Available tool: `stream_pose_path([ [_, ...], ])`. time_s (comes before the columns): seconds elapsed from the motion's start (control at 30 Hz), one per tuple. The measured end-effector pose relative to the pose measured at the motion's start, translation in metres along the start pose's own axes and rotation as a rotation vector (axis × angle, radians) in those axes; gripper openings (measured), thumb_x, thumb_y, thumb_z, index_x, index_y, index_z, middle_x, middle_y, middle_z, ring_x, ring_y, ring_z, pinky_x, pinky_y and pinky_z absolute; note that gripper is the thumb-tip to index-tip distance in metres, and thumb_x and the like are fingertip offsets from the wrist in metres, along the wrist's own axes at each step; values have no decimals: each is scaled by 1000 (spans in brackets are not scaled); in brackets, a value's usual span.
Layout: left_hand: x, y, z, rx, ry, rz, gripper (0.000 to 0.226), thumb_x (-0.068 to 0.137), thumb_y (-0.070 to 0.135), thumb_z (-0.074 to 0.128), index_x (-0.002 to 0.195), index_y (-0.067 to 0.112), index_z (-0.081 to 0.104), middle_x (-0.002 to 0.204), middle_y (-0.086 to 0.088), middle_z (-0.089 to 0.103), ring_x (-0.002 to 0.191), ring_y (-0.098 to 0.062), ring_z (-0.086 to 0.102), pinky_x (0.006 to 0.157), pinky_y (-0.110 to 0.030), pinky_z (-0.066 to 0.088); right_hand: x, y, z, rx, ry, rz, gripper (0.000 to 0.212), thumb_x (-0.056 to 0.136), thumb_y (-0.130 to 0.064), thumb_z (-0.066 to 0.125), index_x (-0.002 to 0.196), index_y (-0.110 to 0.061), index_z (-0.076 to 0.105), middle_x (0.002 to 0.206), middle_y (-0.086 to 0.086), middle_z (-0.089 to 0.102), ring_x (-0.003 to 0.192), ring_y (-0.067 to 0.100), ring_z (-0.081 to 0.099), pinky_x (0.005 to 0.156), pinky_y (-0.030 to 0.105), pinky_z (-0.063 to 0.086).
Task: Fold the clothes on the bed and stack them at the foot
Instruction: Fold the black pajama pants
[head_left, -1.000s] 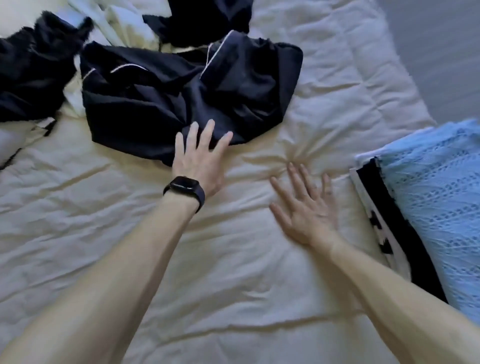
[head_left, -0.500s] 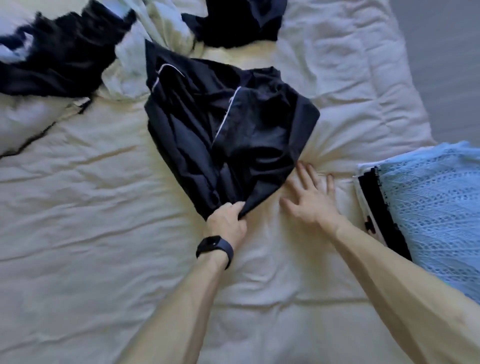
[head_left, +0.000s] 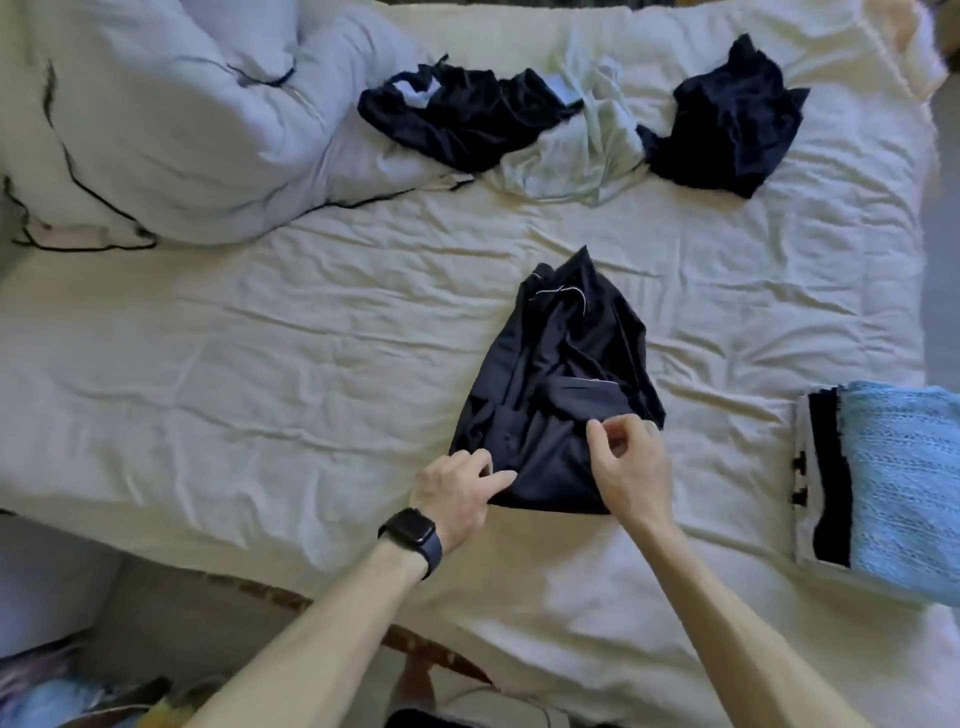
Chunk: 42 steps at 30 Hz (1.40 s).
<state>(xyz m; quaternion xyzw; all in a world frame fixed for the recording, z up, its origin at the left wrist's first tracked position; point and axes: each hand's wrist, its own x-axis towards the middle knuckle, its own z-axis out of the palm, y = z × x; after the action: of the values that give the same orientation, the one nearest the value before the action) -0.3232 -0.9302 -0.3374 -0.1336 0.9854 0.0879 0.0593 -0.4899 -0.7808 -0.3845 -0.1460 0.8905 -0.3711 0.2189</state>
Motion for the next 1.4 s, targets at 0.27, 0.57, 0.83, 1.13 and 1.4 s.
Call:
stream_pose_path([
  [0.27,-96,-147,-20,84,210,234,40,74,-2,58,90,27,80,69,-2,58,52,-23,51,45,-26,40,-10,-52,129,-259,-527,194,86,85,-41,80,154,-18,35,148,4,50,132,30,53,96,33,46],
  [0.57,-116,-266,-105,-191,-253,-204,41,94,31,54,134,41,55,134,6,53,125,-21,49,102,-34,42,-113,-201,141,523,-127,334,12,92,-25,74,95,-15,69,71,-1,58,50,11,52,50,26,42],
  [0.83,-76,-175,-289,-817,-25,90,72,61,73,72,124,42,55,105,22,67,95,2,67,81,-25,57,-155,-390,11,949,-102,165,18,89,-21,79,102,-11,71,59,-1,62,37,7,42,34,18,32],
  [1.13,-45,-118,-476,-731,266,406,22,83,16,73,90,36,68,82,7,73,74,-8,67,86,-37,57,-202,-471,-146,802,-51,-348,12,94,-18,72,102,-23,79,68,-2,62,44,13,48,43,20,33],
  [1.4,-46,-96,-558,-635,196,444,21,89,-1,68,99,18,66,82,4,68,72,-4,62,66,-12,49,-218,-485,-192,572,157,-504,46,89,-15,77,128,-36,64,126,-14,66,74,19,74,68,32,55],
])
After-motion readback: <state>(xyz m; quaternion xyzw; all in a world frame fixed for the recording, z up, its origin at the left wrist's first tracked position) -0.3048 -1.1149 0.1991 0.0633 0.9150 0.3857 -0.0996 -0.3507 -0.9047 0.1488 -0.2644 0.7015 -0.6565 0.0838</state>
